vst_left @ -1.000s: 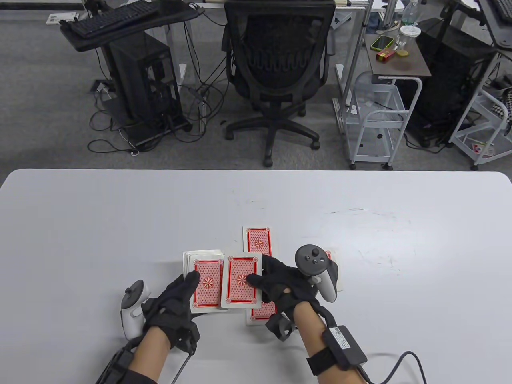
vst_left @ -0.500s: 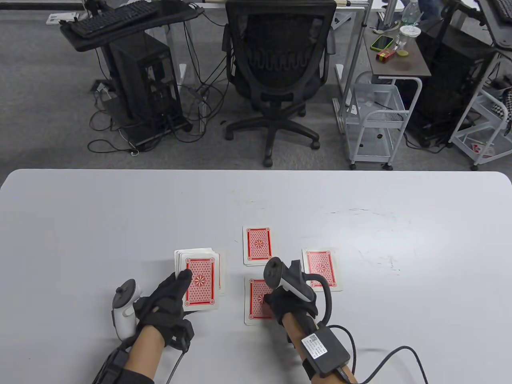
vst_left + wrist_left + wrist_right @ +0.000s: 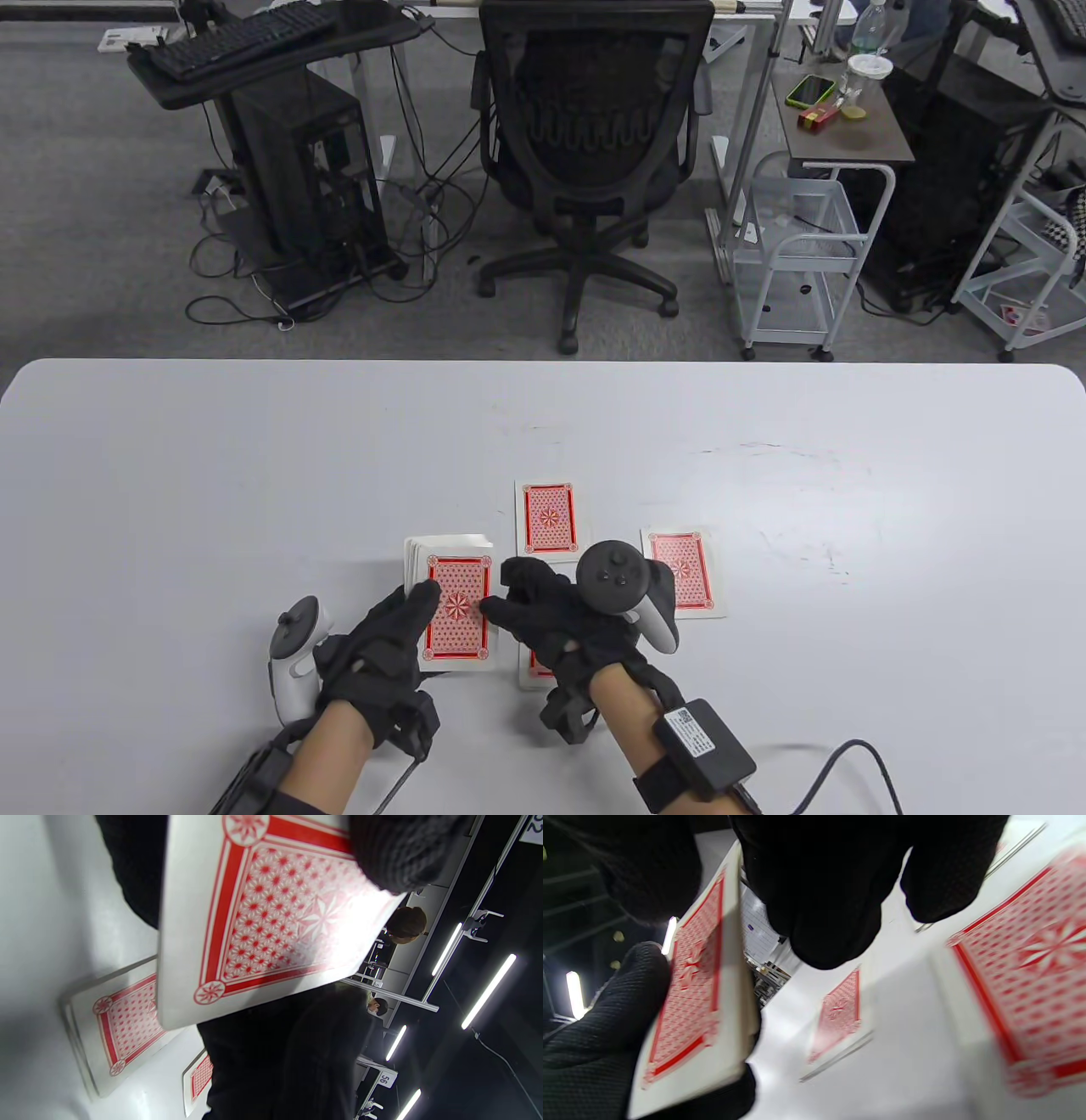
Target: Four-player card dealing with fan arrangement
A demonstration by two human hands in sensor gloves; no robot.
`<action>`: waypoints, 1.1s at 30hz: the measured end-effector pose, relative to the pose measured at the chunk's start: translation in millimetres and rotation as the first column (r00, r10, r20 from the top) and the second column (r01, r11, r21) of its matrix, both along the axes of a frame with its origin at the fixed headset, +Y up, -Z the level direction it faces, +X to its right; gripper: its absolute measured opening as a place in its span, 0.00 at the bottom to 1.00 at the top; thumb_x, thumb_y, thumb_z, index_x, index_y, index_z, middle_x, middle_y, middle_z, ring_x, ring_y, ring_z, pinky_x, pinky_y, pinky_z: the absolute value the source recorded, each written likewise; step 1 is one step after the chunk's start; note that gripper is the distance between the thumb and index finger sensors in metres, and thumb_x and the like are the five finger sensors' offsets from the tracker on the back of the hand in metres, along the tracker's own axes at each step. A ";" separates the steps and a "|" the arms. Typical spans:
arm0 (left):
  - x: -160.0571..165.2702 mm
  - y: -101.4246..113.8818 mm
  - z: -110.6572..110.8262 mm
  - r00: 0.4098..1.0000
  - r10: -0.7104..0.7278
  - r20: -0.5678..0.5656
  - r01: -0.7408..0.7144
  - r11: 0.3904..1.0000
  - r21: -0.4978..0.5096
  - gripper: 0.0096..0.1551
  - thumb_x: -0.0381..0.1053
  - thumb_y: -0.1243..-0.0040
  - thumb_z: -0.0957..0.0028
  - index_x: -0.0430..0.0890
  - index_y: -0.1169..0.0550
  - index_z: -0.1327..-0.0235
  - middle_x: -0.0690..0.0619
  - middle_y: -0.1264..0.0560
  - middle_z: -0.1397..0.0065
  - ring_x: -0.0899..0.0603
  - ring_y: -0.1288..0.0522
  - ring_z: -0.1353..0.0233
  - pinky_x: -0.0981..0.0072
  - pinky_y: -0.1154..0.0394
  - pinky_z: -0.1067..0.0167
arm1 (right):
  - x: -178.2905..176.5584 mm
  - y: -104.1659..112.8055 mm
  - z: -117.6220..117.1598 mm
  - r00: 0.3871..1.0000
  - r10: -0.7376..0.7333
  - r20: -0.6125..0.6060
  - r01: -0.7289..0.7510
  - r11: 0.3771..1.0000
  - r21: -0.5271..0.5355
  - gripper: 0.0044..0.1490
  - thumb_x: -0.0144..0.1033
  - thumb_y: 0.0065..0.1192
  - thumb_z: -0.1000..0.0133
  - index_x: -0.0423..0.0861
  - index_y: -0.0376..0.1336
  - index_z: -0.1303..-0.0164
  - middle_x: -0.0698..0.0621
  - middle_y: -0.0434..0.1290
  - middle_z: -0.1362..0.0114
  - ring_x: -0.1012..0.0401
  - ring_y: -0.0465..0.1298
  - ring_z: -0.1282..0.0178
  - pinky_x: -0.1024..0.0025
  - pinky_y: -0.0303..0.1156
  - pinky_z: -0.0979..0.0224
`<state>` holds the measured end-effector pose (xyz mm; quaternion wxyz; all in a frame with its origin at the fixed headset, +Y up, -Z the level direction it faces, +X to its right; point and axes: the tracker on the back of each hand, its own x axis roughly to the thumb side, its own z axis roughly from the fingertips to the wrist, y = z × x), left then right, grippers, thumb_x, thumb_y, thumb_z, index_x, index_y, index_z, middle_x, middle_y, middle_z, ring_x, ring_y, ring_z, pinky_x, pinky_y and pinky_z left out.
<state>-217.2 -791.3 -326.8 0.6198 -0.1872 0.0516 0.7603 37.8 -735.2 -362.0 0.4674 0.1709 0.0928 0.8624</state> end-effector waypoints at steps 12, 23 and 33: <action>-13.8 5.3 -2.4 0.999 0.051 -0.010 -0.051 0.999 -0.005 0.28 0.64 0.38 0.46 0.56 0.26 0.35 0.58 0.19 0.35 0.43 0.15 0.39 0.51 0.17 0.46 | -1.8 -0.4 -8.8 0.990 -0.132 0.039 0.134 0.990 -0.047 0.37 0.38 0.71 0.46 0.35 0.60 0.30 0.52 0.76 0.44 0.57 0.86 0.56 0.44 0.72 0.39; -108.5 0.2 -6.9 0.935 0.010 -0.355 -0.037 0.997 -0.069 0.28 0.64 0.39 0.45 0.57 0.27 0.34 0.59 0.21 0.33 0.43 0.16 0.38 0.51 0.18 0.44 | -48.2 10.0 -69.4 0.986 0.153 0.070 -0.142 0.979 -0.146 0.45 0.37 0.67 0.42 0.31 0.50 0.24 0.49 0.73 0.41 0.60 0.83 0.61 0.44 0.72 0.40; -112.7 -2.1 -9.7 0.926 0.086 -0.368 -0.110 0.993 -0.046 0.28 0.65 0.40 0.44 0.57 0.28 0.33 0.60 0.21 0.33 0.44 0.16 0.37 0.52 0.18 0.43 | -121.0 -20.8 -85.1 0.623 0.775 0.105 -0.777 0.629 -0.037 0.47 0.46 0.71 0.44 0.32 0.54 0.26 0.54 0.77 0.48 0.66 0.83 0.69 0.51 0.76 0.44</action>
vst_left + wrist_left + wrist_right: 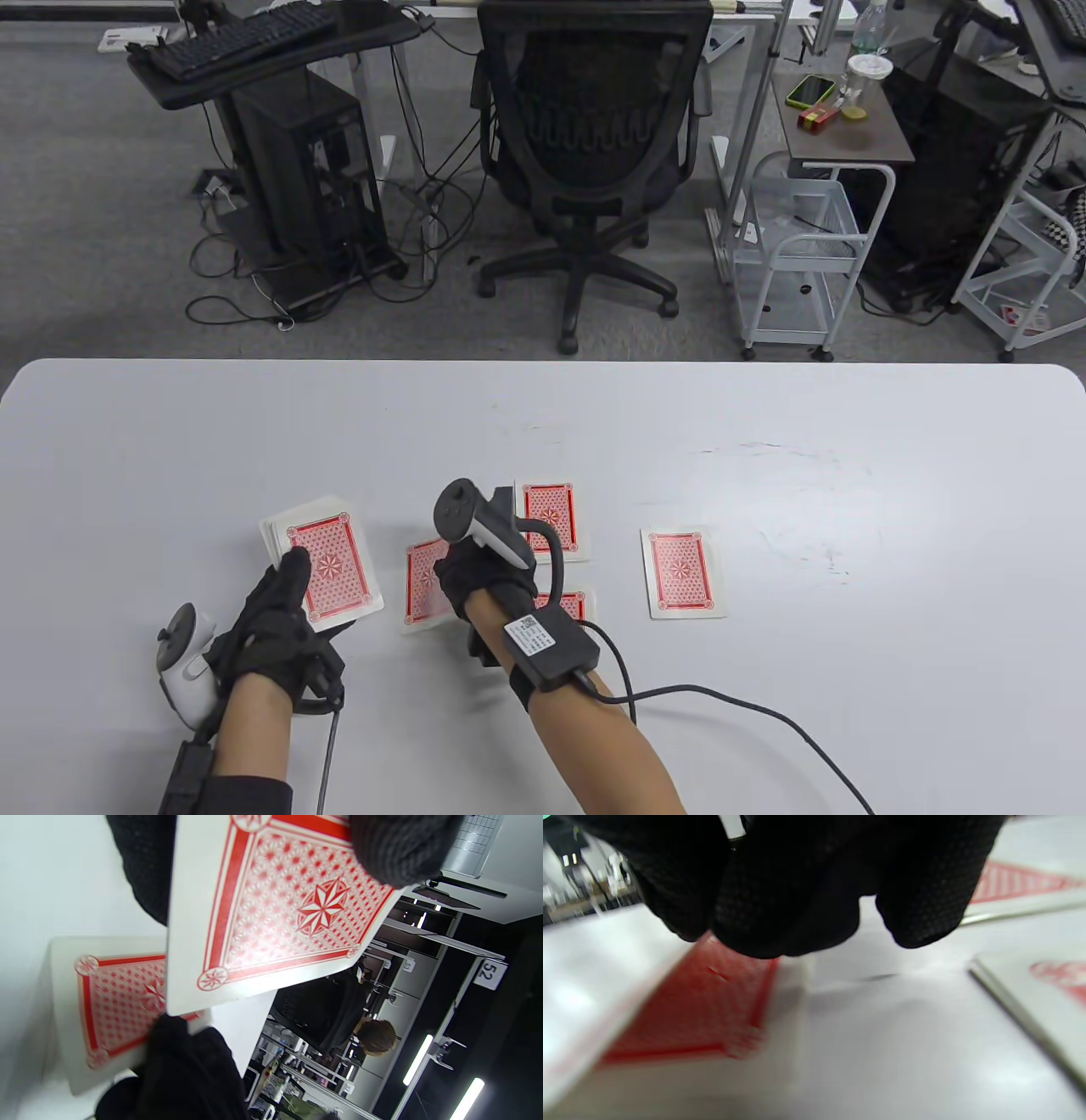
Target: Four-player card dealing with fan arrangement
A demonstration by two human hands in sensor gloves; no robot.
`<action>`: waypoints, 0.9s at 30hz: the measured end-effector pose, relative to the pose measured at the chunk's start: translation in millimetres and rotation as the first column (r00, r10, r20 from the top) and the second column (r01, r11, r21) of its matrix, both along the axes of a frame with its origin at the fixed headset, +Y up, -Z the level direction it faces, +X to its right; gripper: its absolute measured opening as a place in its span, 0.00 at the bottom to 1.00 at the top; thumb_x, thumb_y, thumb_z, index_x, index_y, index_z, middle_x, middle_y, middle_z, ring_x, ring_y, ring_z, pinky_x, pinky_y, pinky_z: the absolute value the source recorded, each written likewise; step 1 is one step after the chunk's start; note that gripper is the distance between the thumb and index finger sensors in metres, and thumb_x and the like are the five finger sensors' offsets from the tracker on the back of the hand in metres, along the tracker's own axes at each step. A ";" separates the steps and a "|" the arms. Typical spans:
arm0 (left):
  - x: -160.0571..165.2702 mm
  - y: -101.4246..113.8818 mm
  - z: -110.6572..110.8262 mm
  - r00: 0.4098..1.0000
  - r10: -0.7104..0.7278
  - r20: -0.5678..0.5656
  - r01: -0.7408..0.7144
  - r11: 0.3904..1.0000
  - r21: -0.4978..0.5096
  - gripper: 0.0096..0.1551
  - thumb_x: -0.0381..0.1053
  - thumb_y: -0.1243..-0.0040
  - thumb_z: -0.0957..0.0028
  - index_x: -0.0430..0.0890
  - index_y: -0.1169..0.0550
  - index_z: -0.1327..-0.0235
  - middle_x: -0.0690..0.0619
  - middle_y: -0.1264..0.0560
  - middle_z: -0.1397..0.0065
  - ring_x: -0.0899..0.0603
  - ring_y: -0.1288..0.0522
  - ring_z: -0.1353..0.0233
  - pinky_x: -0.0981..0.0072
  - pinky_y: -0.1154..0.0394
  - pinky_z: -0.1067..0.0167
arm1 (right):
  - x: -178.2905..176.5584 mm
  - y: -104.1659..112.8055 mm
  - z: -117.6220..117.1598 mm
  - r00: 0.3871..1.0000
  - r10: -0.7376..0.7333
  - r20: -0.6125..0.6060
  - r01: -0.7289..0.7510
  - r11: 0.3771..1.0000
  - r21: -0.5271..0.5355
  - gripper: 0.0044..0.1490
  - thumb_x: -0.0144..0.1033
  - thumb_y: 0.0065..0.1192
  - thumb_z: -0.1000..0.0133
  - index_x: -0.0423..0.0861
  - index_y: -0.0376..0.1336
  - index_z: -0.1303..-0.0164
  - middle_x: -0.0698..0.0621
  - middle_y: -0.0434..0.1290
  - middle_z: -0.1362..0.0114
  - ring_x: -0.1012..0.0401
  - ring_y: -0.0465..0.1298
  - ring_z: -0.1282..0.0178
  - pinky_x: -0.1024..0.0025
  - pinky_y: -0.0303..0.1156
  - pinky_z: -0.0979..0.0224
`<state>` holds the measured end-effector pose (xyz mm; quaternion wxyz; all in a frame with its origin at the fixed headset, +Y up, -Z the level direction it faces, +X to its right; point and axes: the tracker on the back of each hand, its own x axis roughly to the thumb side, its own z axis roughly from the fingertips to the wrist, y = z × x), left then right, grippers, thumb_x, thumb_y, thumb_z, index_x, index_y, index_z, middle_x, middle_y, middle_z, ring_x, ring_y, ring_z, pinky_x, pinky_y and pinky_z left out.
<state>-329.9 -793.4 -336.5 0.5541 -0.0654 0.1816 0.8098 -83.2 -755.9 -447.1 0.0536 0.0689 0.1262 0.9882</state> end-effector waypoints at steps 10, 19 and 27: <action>14.8 1.7 -2.6 0.999 0.002 0.047 -0.003 1.000 0.018 0.28 0.64 0.39 0.45 0.56 0.27 0.34 0.59 0.20 0.33 0.43 0.15 0.38 0.52 0.18 0.44 | 17.3 26.4 4.2 0.979 -0.205 -0.004 0.206 0.979 0.009 0.43 0.53 0.61 0.39 0.36 0.55 0.24 0.51 0.76 0.44 0.63 0.83 0.64 0.49 0.73 0.42; 44.5 6.4 1.4 0.990 0.037 0.135 -0.044 0.998 0.053 0.27 0.65 0.38 0.45 0.57 0.26 0.35 0.60 0.20 0.35 0.44 0.15 0.39 0.52 0.17 0.45 | 20.1 53.8 32.3 0.736 -0.657 -0.164 0.640 0.754 -0.149 0.40 0.46 0.72 0.45 0.39 0.58 0.29 0.51 0.72 0.40 0.57 0.83 0.53 0.41 0.69 0.37; 51.8 4.3 -0.9 0.979 0.067 0.191 -0.081 0.995 0.064 0.27 0.63 0.37 0.46 0.57 0.26 0.35 0.59 0.19 0.35 0.44 0.15 0.39 0.53 0.17 0.45 | 50.2 47.1 22.7 0.613 -0.785 -0.093 0.767 0.619 -0.169 0.40 0.41 0.76 0.50 0.36 0.63 0.32 0.53 0.80 0.49 0.58 0.89 0.58 0.47 0.74 0.39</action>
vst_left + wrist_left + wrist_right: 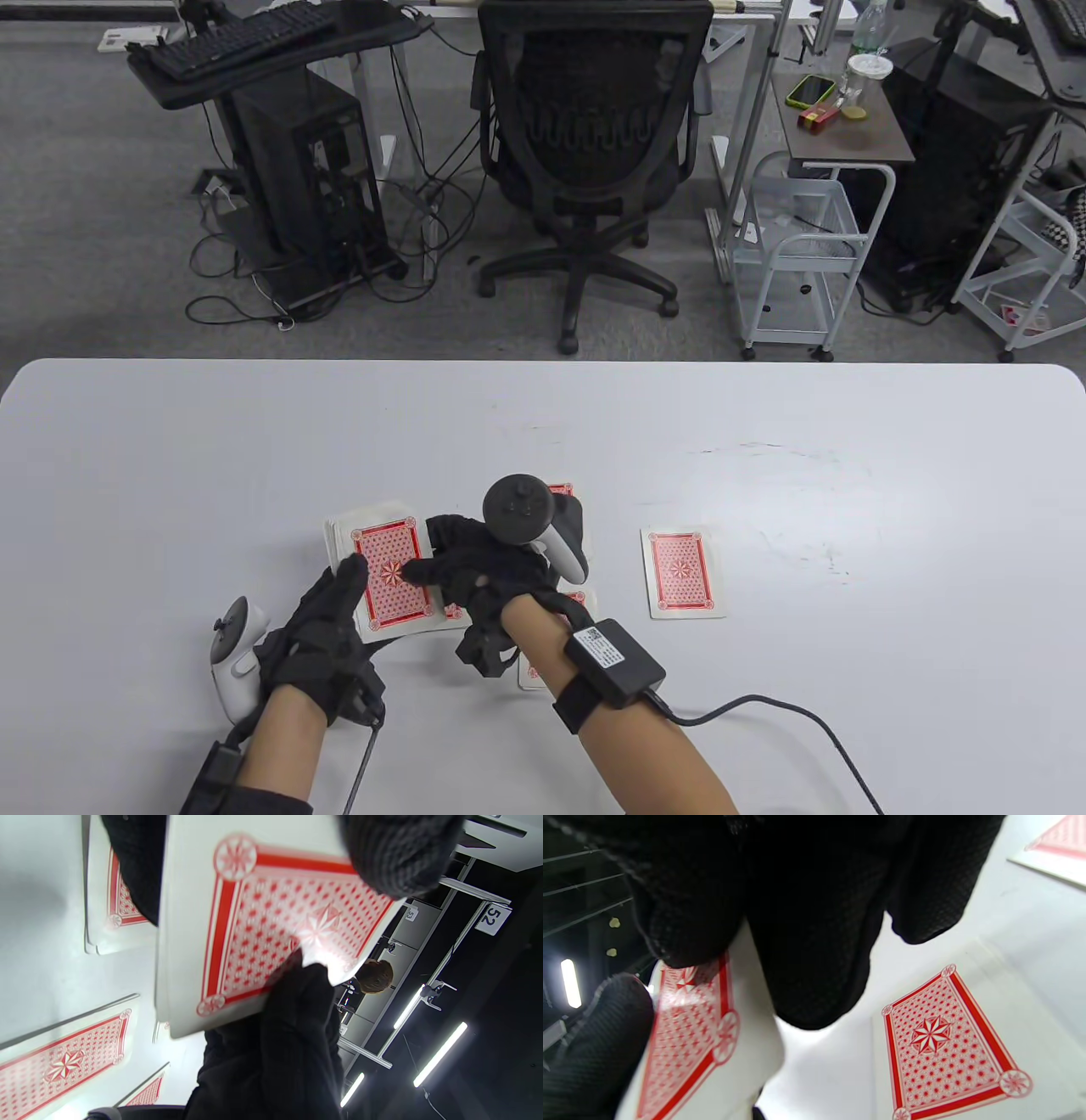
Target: Four-player card dealing with fan arrangement
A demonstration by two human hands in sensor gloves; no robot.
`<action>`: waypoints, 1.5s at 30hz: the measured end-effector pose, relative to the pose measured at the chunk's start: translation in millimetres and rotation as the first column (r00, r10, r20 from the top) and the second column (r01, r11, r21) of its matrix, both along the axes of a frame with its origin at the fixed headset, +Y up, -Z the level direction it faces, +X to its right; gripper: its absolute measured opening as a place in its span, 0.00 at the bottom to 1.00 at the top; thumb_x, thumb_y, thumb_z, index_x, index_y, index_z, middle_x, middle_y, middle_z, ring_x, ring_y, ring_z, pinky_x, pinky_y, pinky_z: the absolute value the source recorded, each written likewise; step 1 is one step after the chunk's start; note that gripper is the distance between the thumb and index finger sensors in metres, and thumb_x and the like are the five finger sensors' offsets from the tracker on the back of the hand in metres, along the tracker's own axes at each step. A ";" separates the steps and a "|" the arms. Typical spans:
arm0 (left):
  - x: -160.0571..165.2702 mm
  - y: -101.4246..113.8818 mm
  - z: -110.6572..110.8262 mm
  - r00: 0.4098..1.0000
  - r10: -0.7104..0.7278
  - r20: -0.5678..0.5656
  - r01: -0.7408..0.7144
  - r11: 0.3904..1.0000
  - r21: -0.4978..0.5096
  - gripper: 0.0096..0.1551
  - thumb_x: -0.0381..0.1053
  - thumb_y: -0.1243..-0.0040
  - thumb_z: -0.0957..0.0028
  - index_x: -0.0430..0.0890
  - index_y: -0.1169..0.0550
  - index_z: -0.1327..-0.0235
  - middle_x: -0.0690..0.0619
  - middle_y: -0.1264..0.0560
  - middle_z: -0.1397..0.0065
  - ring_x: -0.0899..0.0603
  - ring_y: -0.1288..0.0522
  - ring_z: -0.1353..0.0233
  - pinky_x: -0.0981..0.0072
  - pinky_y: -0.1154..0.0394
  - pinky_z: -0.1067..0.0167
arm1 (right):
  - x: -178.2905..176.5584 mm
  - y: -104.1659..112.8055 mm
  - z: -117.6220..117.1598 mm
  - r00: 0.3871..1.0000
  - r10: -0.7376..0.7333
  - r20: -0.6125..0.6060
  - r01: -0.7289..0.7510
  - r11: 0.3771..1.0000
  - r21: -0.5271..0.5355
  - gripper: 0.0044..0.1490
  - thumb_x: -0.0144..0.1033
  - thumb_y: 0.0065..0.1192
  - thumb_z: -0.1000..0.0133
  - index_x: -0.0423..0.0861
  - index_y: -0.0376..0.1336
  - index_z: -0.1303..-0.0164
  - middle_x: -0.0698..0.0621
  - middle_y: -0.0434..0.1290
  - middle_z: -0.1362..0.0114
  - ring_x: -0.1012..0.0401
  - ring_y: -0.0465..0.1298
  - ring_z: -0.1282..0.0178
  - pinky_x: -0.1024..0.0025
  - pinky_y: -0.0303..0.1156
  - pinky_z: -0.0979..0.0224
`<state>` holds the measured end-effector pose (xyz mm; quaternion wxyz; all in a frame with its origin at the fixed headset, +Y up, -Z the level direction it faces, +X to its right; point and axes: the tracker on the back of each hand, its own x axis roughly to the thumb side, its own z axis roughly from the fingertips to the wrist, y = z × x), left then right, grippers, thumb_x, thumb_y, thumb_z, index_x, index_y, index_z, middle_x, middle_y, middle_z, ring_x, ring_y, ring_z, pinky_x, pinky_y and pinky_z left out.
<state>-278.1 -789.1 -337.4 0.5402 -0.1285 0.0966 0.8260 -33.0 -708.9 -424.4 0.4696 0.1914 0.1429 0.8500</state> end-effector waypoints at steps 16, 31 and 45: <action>-6.3 -4.9 -2.9 0.999 -0.049 -0.021 0.048 0.998 -0.045 0.27 0.64 0.38 0.45 0.57 0.26 0.35 0.60 0.20 0.34 0.45 0.15 0.38 0.53 0.17 0.44 | 92.5 -19.1 -84.4 0.790 0.507 0.345 -0.512 0.855 -0.083 0.45 0.42 0.74 0.46 0.35 0.57 0.25 0.52 0.78 0.48 0.60 0.82 0.68 0.46 0.73 0.43; -9.1 -3.8 -2.9 0.998 -0.053 -0.042 0.051 0.998 -0.041 0.27 0.64 0.38 0.45 0.57 0.26 0.35 0.60 0.20 0.34 0.45 0.15 0.38 0.53 0.17 0.44 | 58.5 -6.7 -67.6 0.695 0.638 0.331 -0.680 0.733 0.015 0.44 0.54 0.63 0.41 0.39 0.56 0.23 0.48 0.74 0.39 0.57 0.83 0.56 0.45 0.70 0.38; 4.7 -1.3 3.3 0.991 -0.131 -0.014 0.131 0.991 -0.014 0.27 0.64 0.36 0.47 0.57 0.25 0.37 0.60 0.19 0.36 0.43 0.15 0.39 0.50 0.18 0.44 | -8.6 -9.8 29.4 0.984 0.115 0.135 -0.134 0.980 0.145 0.38 0.46 0.74 0.48 0.39 0.63 0.33 0.52 0.77 0.46 0.57 0.84 0.58 0.42 0.71 0.39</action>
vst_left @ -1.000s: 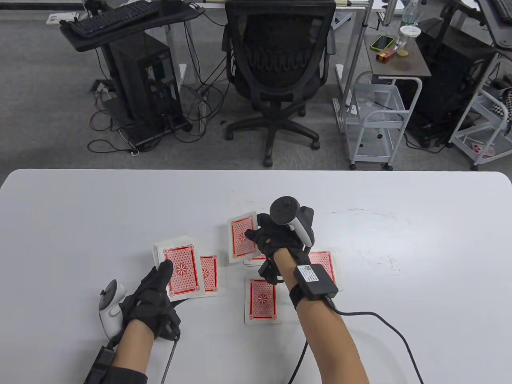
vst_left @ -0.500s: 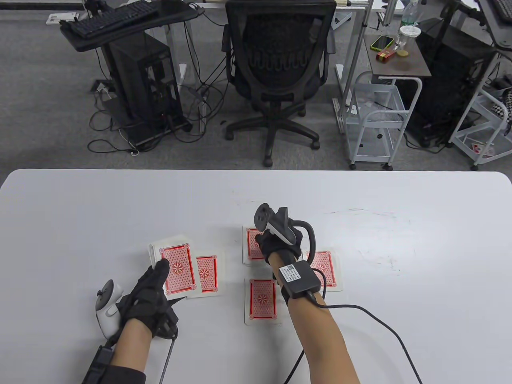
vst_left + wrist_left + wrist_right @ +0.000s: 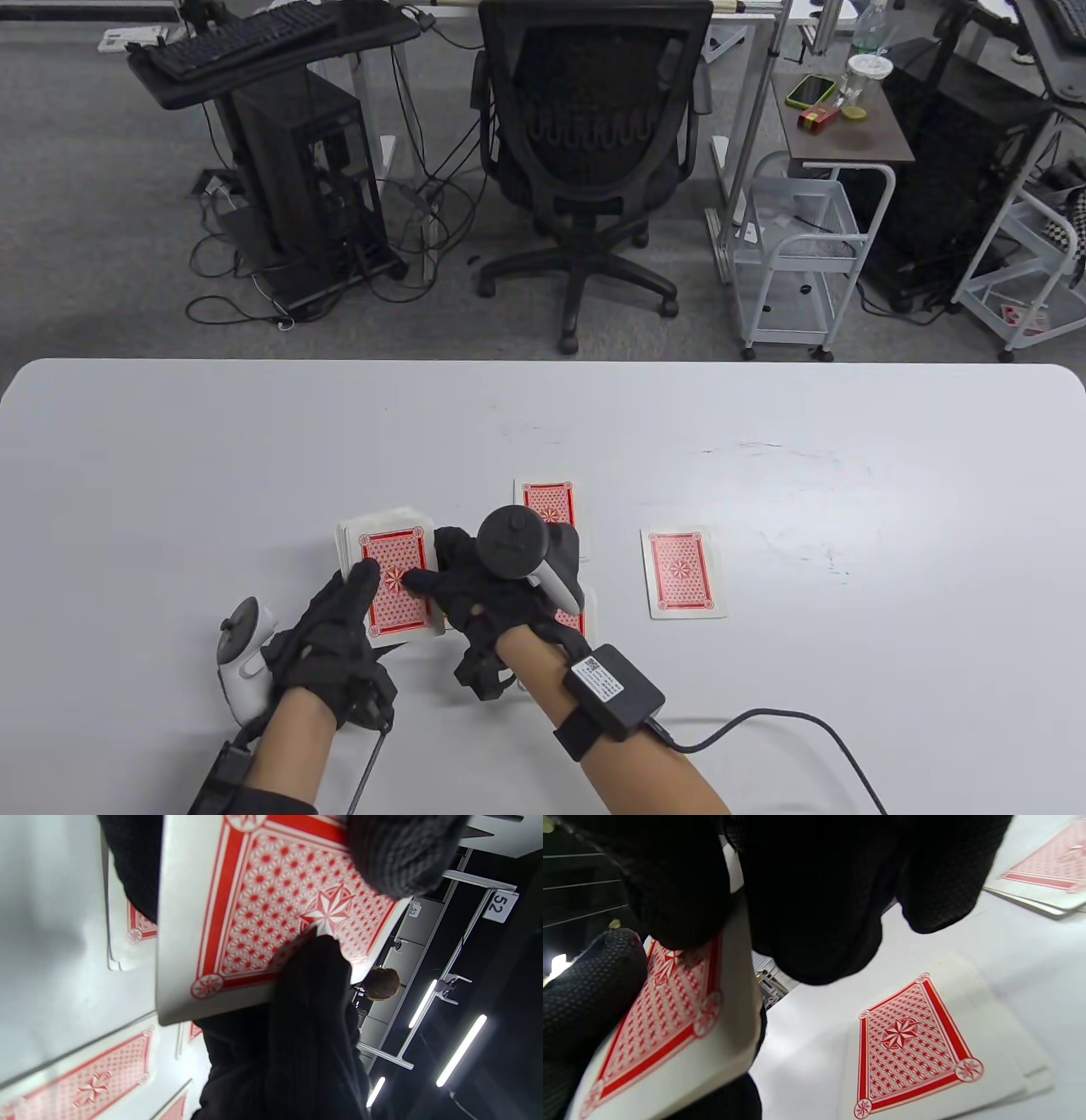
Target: Four-player card dealing with fan arrangement
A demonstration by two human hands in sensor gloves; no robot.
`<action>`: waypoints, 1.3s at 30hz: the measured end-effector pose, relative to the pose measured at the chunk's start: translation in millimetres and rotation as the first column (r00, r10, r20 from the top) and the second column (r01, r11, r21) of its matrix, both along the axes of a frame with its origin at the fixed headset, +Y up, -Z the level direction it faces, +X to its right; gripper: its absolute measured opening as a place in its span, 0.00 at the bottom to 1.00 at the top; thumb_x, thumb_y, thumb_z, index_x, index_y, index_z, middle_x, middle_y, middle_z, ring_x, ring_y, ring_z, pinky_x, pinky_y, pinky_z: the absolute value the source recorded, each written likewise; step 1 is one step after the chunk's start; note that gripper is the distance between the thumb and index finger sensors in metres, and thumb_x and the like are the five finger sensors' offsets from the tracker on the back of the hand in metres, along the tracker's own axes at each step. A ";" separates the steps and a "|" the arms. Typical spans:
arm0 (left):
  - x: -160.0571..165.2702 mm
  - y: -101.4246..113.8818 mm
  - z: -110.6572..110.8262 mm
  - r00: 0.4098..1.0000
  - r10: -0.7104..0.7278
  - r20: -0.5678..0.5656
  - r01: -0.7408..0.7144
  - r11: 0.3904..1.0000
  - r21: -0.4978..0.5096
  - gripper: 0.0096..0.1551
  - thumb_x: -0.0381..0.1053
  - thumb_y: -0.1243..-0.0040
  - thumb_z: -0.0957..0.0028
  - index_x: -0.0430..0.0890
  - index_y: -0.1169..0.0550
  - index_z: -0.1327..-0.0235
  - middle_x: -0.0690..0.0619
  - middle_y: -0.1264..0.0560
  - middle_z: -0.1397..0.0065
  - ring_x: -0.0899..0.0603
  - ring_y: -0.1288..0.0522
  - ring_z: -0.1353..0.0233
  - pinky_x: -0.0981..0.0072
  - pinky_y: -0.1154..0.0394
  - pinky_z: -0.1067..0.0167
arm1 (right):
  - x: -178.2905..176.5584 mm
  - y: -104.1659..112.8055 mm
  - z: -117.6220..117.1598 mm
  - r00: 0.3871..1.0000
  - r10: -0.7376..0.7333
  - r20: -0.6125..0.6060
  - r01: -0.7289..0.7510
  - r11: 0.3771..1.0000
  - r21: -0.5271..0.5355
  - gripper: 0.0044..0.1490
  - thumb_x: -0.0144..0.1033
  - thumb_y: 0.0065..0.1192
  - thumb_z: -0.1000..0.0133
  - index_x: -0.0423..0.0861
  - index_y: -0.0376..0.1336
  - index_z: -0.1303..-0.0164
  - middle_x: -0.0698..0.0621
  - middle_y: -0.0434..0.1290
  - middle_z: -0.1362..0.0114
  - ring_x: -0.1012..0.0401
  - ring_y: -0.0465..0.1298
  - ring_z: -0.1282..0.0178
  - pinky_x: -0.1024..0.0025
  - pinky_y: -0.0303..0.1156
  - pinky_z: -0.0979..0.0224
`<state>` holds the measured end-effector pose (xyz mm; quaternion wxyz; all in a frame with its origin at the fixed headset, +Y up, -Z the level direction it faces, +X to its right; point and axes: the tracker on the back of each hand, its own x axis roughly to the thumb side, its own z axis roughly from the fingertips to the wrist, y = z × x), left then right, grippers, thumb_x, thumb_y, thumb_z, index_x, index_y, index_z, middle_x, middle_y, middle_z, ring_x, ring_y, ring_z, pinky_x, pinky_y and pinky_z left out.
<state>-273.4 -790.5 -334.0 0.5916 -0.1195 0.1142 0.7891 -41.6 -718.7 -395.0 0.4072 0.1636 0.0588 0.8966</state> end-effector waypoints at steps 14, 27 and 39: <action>4.9 -3.2 -3.4 0.996 0.052 0.078 -0.049 0.998 -0.044 0.27 0.63 0.38 0.45 0.56 0.26 0.35 0.59 0.20 0.35 0.43 0.15 0.38 0.51 0.18 0.44 | 88.8 3.1 -17.9 0.985 -0.165 0.050 0.171 0.971 -0.169 0.42 0.39 0.70 0.44 0.33 0.56 0.26 0.51 0.77 0.46 0.56 0.84 0.60 0.44 0.71 0.40; 3.6 -3.6 -3.2 0.997 0.024 0.073 -0.020 0.998 -0.058 0.27 0.63 0.38 0.45 0.57 0.26 0.35 0.59 0.20 0.34 0.43 0.16 0.37 0.51 0.18 0.43 | 240.0 -12.5 -50.5 0.753 0.568 0.332 -0.475 0.818 -0.324 0.44 0.40 0.74 0.45 0.36 0.57 0.24 0.50 0.76 0.46 0.56 0.82 0.60 0.40 0.68 0.37; 2.9 -2.2 -2.1 0.999 0.023 0.043 -0.021 0.998 -0.053 0.27 0.63 0.38 0.45 0.57 0.26 0.35 0.59 0.20 0.34 0.43 0.16 0.38 0.51 0.18 0.43 | 225.1 -3.2 -42.0 0.628 0.699 0.342 -0.636 0.714 -0.293 0.46 0.52 0.67 0.43 0.41 0.55 0.22 0.48 0.72 0.37 0.52 0.81 0.49 0.40 0.66 0.34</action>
